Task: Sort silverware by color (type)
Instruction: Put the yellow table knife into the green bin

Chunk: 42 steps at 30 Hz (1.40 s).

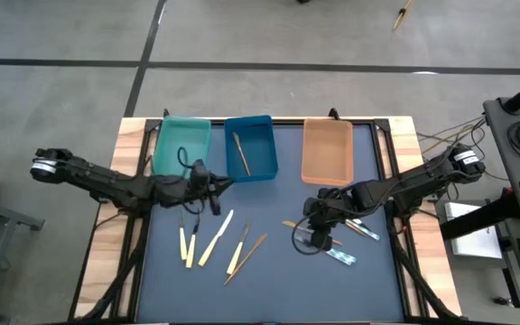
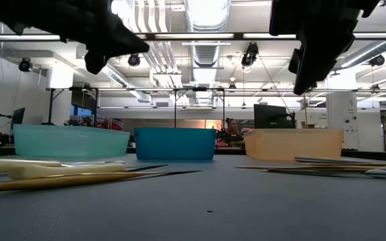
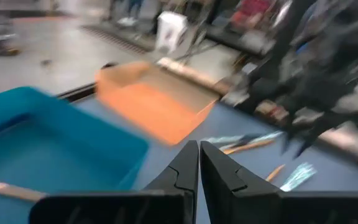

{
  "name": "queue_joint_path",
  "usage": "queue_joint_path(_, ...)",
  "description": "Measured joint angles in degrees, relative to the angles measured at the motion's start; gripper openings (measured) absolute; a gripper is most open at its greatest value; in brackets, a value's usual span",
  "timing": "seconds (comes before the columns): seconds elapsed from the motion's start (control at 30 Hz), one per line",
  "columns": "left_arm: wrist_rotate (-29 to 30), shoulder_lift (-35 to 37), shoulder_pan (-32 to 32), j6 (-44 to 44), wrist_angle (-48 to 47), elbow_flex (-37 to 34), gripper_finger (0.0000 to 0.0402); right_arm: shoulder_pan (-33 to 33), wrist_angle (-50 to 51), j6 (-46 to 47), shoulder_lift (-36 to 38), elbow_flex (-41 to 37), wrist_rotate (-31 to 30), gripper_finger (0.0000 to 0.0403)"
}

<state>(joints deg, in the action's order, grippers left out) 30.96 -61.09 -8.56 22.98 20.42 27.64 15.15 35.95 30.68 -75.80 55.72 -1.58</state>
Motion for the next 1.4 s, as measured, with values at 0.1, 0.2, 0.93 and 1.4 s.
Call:
queue_joint_path(0.1,3.33,-1.05,0.04,0.00,-9.24,3.79,0.0000,-0.77,2.26,2.00,0.06,0.00,0.02,0.0068)
queue_joint_path(0.2,6.60,-1.59,0.11,-0.02,-17.44,6.51,0.0000,-2.06,4.98,2.58,0.06,0.00,-0.45,0.0068)
queue_joint_path(0.93,10.52,-1.61,6.91,-9.12,-29.51,12.57,0.0000,-18.33,13.18,-1.71,0.06,-0.02,5.71,0.0068)
queue_joint_path(1.4,-9.05,-2.57,6.86,-0.34,-30.75,13.55,0.0000,-18.04,17.92,-0.75,0.06,-0.02,4.49,0.0068)
